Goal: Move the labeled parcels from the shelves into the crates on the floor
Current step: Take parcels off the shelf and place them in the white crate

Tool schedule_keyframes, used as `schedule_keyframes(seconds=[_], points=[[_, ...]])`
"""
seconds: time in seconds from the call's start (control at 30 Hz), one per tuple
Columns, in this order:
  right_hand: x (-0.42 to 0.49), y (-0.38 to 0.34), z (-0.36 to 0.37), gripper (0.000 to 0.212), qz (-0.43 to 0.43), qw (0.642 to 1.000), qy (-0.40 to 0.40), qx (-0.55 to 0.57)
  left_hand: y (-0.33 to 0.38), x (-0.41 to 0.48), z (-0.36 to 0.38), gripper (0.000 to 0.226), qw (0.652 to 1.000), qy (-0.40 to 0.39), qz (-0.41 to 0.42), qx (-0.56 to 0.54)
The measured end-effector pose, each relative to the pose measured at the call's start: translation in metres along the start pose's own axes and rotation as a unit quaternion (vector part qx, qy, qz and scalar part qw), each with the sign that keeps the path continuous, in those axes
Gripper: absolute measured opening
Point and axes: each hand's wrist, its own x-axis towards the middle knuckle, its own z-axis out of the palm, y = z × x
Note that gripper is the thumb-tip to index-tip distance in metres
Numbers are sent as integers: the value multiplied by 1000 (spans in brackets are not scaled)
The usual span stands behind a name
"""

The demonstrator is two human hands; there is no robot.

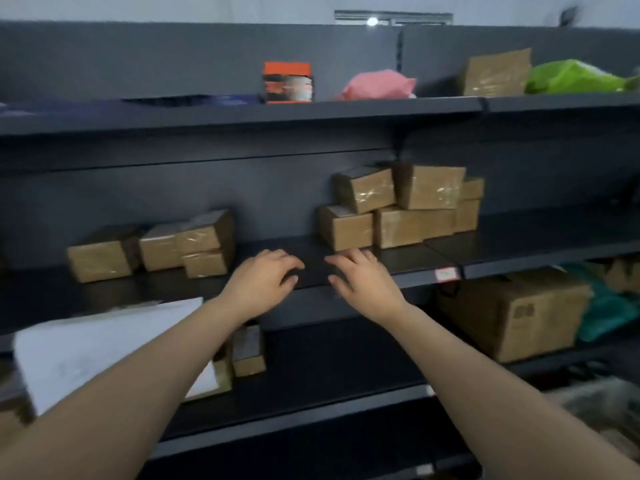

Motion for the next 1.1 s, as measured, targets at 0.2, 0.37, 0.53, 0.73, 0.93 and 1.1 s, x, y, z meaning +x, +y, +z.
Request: schedule_keyframes(seconds=[0.2, 0.37, 0.53, 0.73, 0.93, 1.1], points=[[69, -125, 46, 43, -69, 997, -15, 41, -131, -78, -54, 32, 994, 11, -99, 37], [117, -183, 77, 41, -92, 994, -40, 48, -203, -105, -72, 34, 983, 21, -184, -6], [165, -219, 102, 43, -133, 988, -29, 80, -255, -106, -70, 31, 972, 35, -231, -5], [234, -264, 138, 48, -171, 979, -69, 92, -319, -109, -72, 35, 960, 59, -272, 2], [295, -294, 187, 51, -98, 985, -143, 10, -376, -111, -70, 47, 936, 18, -352, 4], [320, -293, 211, 57, -21, 977, -206, -49, -403, -71, -55, 53, 929, -26, -366, 42]])
